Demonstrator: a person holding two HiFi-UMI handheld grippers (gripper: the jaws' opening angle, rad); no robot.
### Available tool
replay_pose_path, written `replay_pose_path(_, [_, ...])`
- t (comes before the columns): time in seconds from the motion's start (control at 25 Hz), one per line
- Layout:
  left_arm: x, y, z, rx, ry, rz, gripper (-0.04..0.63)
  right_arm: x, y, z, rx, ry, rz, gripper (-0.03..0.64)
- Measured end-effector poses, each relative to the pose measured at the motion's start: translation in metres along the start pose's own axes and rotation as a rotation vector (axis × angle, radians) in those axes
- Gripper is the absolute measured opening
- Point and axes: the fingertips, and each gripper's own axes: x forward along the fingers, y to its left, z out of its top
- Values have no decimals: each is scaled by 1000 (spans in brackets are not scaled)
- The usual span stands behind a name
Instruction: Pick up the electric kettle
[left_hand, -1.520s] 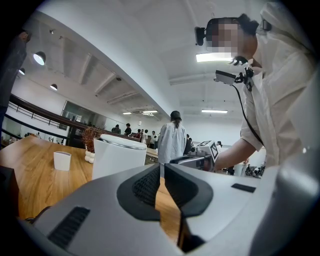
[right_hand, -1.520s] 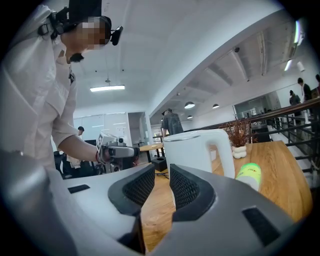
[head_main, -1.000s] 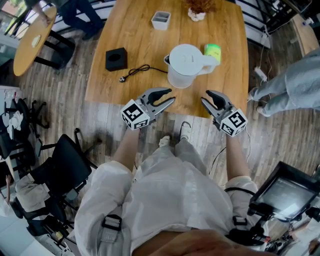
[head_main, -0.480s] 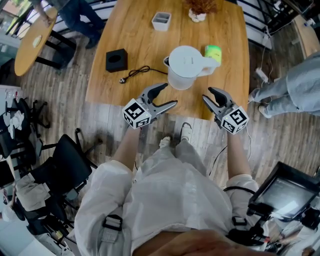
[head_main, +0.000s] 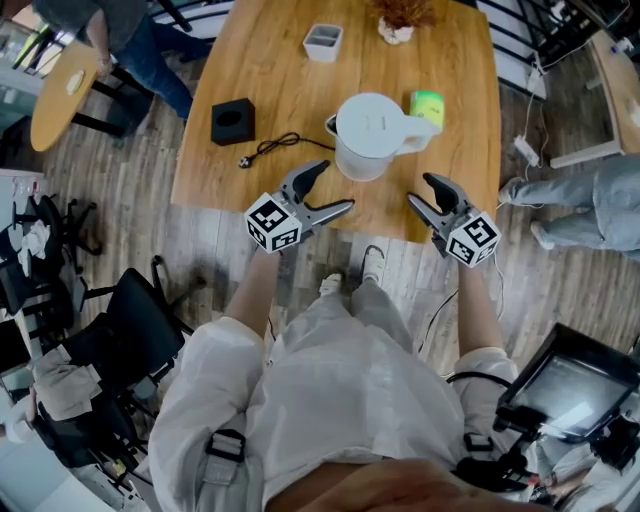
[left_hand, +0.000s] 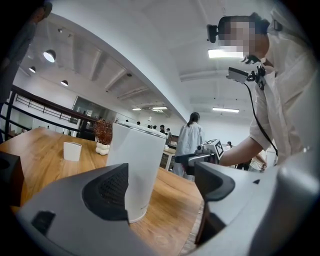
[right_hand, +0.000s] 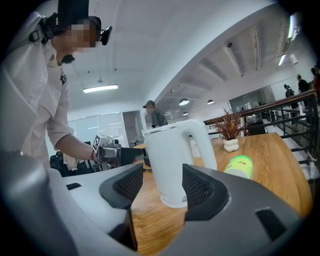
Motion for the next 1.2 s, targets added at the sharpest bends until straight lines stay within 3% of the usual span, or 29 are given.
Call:
replay_pose_path(0.64, [16, 17, -14, 10, 68, -18, 441, 3, -33, -6, 39, 4, -15, 268])
replay_pose_path(1.2, [29, 45, -7, 79, 50, 21, 545, 18, -70, 4, -9, 28, -9, 268])
